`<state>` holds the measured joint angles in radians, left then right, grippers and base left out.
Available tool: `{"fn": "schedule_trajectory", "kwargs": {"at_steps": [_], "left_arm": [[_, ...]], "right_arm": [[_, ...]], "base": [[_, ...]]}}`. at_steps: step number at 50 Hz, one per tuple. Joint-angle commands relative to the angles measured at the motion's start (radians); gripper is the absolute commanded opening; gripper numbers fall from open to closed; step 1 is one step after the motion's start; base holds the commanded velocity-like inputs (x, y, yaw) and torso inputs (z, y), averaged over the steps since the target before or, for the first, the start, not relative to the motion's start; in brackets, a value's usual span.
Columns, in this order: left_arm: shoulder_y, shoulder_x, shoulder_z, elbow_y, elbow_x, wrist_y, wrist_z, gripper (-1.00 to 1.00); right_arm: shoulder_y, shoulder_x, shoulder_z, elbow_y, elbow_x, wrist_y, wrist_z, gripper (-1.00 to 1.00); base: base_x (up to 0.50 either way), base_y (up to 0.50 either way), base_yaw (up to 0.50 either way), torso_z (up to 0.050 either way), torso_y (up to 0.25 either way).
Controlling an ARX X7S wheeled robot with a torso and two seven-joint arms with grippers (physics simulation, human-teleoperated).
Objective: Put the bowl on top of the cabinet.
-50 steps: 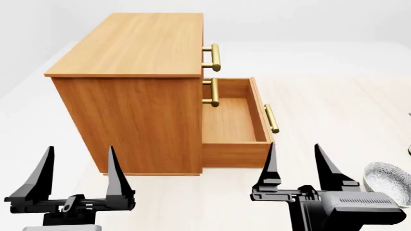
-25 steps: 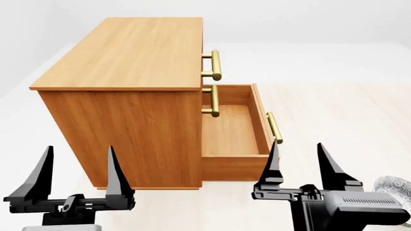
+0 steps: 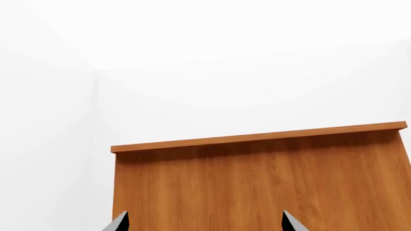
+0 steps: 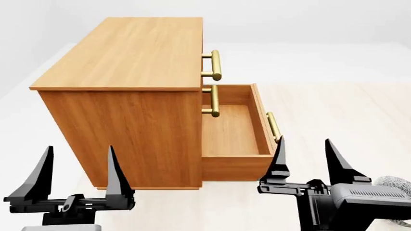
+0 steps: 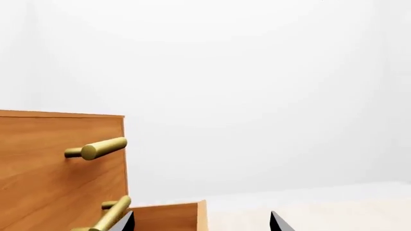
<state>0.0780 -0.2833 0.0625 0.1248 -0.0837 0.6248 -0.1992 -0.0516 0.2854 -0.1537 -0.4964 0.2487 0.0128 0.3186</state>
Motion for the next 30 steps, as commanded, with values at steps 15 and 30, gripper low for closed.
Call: {"fn": "schedule_trajectory", "kwargs": {"at_steps": [15, 30], "left_arm": [[-0.003, -0.007, 0.006, -0.005, 0.002, 0.001, -0.01, 1.0], [-0.003, -0.009, 0.012, -0.01, 0.011, 0.005, -0.016, 1.0]], "right_arm": [[0.058, 0.084, 0.091, -0.096, 0.035, 0.197, 0.074, 1.0], [0.078, 0.145, 0.205, -0.127, 0.074, 0.295, 0.123, 1.0]], "base": [[0.0, 0.0, 0.0, 0.0, 0.0], [0.0, 0.0, 0.0, 0.0, 0.0]]}}
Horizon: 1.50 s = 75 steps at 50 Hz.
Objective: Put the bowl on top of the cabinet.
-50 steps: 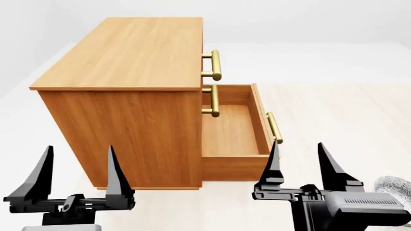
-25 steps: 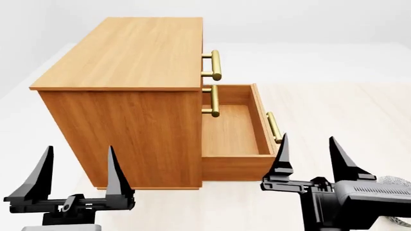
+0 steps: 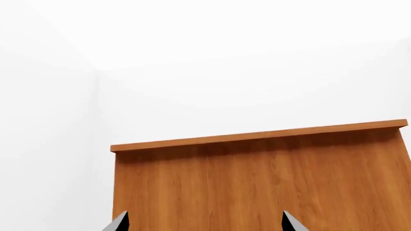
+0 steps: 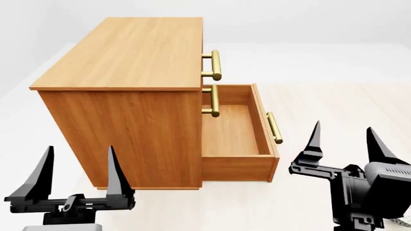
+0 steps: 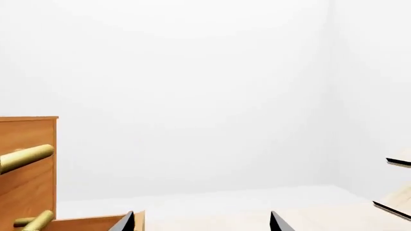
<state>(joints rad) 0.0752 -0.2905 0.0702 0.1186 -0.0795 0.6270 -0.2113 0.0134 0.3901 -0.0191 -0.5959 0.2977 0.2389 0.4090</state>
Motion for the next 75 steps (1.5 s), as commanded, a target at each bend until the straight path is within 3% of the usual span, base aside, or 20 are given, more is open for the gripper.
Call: {"fn": "schedule_trajectory", "kwargs": {"at_steps": [1, 30, 75], "left_arm": [[0.0, -0.001, 0.005, -0.006, 0.007, 0.003, -0.005, 1.0], [-0.001, -0.009, 0.011, 0.002, 0.008, -0.004, -0.017, 1.0], [-0.008, -0.018, 0.026, -0.017, 0.009, 0.007, -0.029, 1.0]], "right_arm": [[0.013, 0.046, 0.07, -0.027, 0.01, 0.086, 0.046, 1.0], [0.041, 0.121, 0.199, 0.021, 0.047, 0.274, 0.115, 1.0], [0.155, 0.211, 0.277, 0.064, 0.167, 0.585, 0.143, 1.0]], "base": [[0.0, 0.0, 0.0, 0.0, 0.0], [0.0, 0.0, 0.0, 0.0, 0.0], [0.0, 0.0, 0.0, 0.0, 0.0]]}}
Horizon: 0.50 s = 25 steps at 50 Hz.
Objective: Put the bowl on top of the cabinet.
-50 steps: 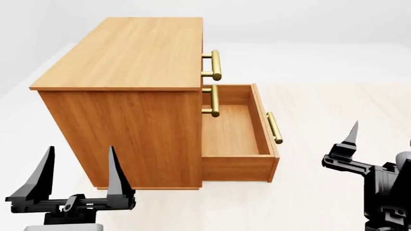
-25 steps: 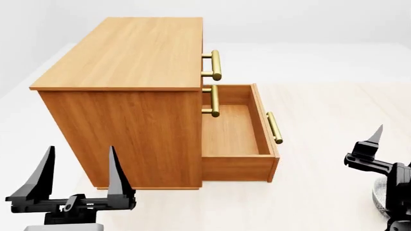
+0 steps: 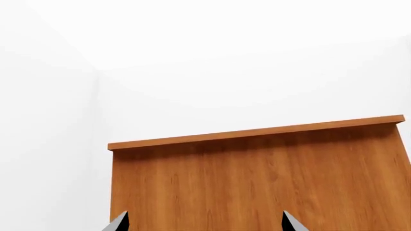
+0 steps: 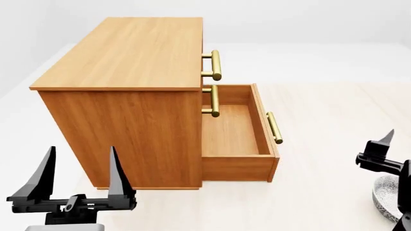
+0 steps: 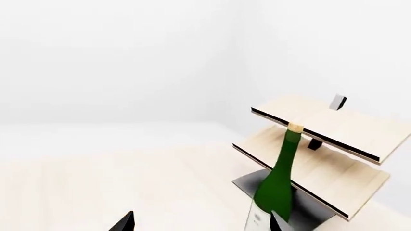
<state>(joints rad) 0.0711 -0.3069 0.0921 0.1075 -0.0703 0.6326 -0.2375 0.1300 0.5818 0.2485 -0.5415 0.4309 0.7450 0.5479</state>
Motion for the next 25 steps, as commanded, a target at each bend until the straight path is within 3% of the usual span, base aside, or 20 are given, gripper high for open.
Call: {"fn": "schedule_trajectory", "kwargs": {"at_steps": [1, 25], "left_arm": [[-0.004, -0.002, 0.004, -0.007, 0.001, 0.002, -0.003, 1.0], [-0.005, -0.008, 0.011, -0.008, -0.004, 0.004, -0.009, 1.0]], "right_arm": [[0.042, 0.021, 0.009, 0.01, 0.037, 0.087, 0.005, 1.0], [0.114, 0.001, 0.046, 0.032, 0.14, 0.245, 0.022, 1.0]], "base": [[0.0, 0.0, 0.0, 0.0, 0.0], [0.0, 0.0, 0.0, 0.0, 0.0]]}}
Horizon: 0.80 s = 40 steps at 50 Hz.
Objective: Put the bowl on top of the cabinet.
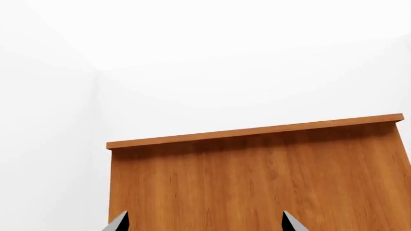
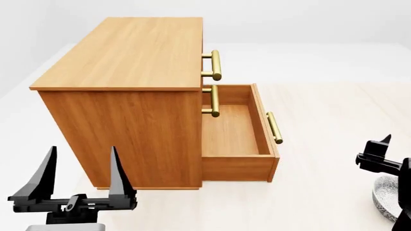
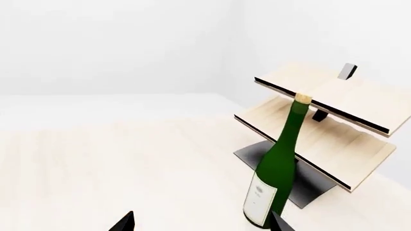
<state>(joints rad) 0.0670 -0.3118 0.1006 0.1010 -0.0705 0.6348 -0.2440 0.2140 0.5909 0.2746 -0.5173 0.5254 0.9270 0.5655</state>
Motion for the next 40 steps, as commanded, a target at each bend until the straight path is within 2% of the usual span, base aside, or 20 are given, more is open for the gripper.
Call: {"fn": "schedule_trajectory", "kwargs": {"at_steps": [1, 40], "left_arm": [[-0.001, -0.003, 0.004, -0.003, -0.003, 0.003, -0.002, 1.0], [-0.004, -0.012, 0.012, -0.006, -0.011, 0.008, -0.012, 1.0]], "right_arm": [[0.034, -0.01, 0.021, 0.012, 0.05, 0.066, 0.003, 1.0], [0.095, -0.034, 0.002, 0.168, 0.081, 0.096, -0.02, 1.0]], "base": [[0.0, 0.0, 0.0, 0.0, 0.0], [0.0, 0.0, 0.0, 0.0, 0.0]]}}
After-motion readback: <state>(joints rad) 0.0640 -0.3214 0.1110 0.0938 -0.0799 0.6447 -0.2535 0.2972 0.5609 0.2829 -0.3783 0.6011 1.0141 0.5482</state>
